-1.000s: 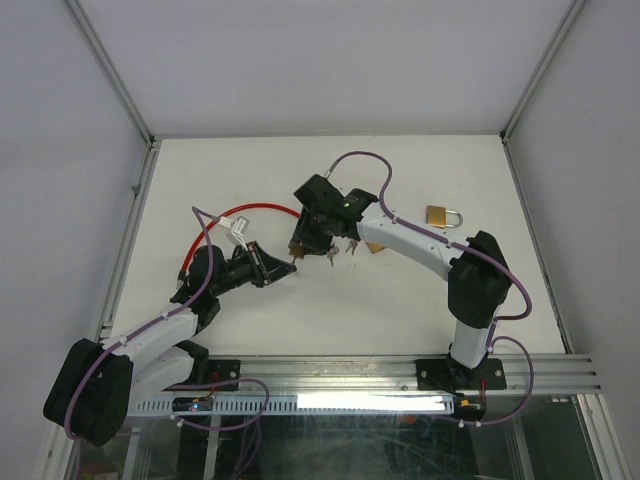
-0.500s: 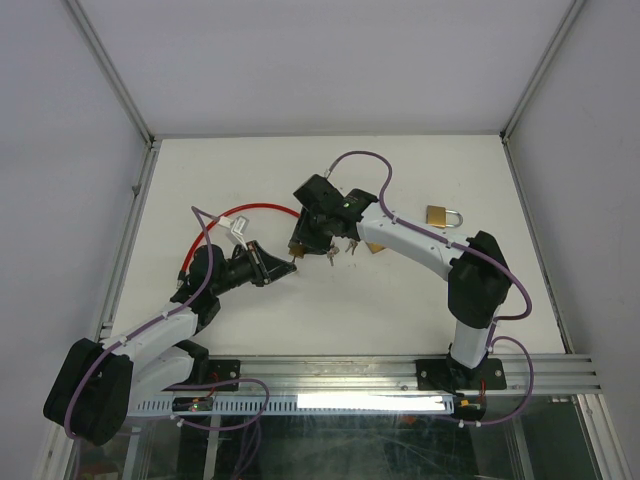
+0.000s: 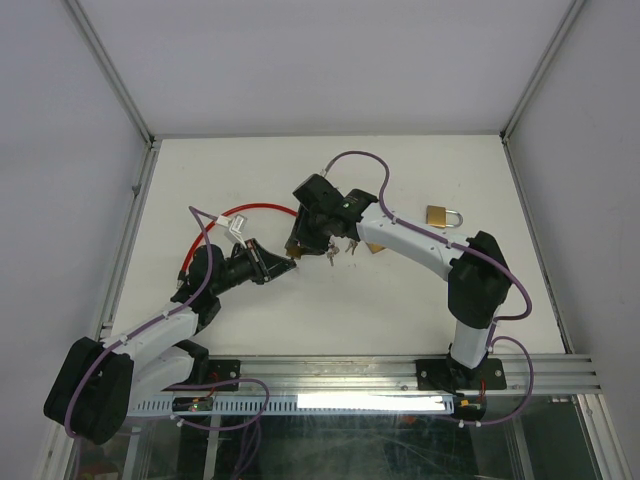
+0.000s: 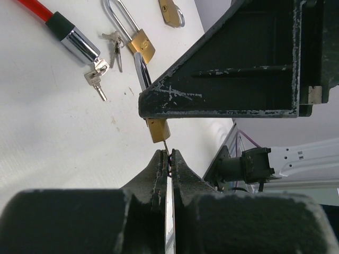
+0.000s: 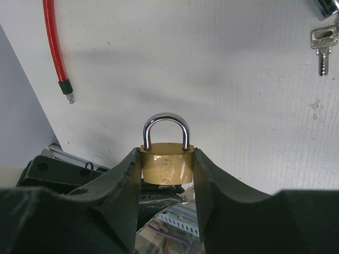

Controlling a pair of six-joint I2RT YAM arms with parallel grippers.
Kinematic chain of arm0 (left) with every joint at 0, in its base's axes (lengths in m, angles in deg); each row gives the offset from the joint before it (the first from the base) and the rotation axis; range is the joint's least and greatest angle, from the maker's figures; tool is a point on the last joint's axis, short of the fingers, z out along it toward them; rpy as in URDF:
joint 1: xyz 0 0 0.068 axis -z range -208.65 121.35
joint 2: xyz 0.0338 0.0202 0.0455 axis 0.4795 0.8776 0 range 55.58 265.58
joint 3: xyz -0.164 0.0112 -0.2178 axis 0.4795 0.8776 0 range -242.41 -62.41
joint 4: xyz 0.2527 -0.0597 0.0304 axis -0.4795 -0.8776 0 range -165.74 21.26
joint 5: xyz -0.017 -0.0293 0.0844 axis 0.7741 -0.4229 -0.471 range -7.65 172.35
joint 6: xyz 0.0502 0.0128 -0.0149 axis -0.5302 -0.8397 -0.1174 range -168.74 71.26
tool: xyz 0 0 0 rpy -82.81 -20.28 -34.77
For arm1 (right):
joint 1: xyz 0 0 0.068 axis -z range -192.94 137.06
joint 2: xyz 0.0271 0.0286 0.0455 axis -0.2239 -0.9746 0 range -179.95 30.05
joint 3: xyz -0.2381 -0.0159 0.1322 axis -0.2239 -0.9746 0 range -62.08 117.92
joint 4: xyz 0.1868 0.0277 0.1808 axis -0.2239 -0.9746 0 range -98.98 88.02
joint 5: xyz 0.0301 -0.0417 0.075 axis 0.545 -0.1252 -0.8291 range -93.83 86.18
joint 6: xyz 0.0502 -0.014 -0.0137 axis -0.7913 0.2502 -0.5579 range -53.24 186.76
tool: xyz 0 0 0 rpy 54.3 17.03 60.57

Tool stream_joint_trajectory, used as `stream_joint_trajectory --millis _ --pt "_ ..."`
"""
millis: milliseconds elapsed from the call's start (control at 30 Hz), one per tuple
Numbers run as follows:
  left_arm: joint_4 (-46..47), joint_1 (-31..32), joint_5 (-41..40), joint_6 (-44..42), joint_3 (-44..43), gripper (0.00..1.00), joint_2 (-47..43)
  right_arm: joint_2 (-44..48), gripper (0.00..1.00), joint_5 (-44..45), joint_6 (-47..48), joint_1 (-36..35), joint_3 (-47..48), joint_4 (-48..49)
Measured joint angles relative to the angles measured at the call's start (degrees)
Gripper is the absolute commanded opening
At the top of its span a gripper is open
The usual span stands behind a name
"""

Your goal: Unlock with the key

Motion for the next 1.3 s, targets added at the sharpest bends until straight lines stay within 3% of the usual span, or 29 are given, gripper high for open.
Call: stream_joint_trajectory --millis 500,800,1233,1300 --pt "-1.2 2.8 -5.2 -1.4 -1.4 0.0 1.0 0.4 0.0 1.9 -0.4 -0.2 -0.2 -0.6" --pt "-14.7 17.6 -25.5 -13.7 -7.8 0.0 -1.0 0.4 0.0 4.0 -0.5 -0.2 1.0 -6.8" --pt "-19.4 33.6 -52.3 -27.7 -13.5 0.0 3.8 0.4 0.0 5.9 -1.1 0.0 1.9 -9.7" --pt "-19.4 34.7 -54.4 -29.1 -13.9 0.05 4.5 0.4 0.0 6.0 -1.3 0.0 1.9 -9.9"
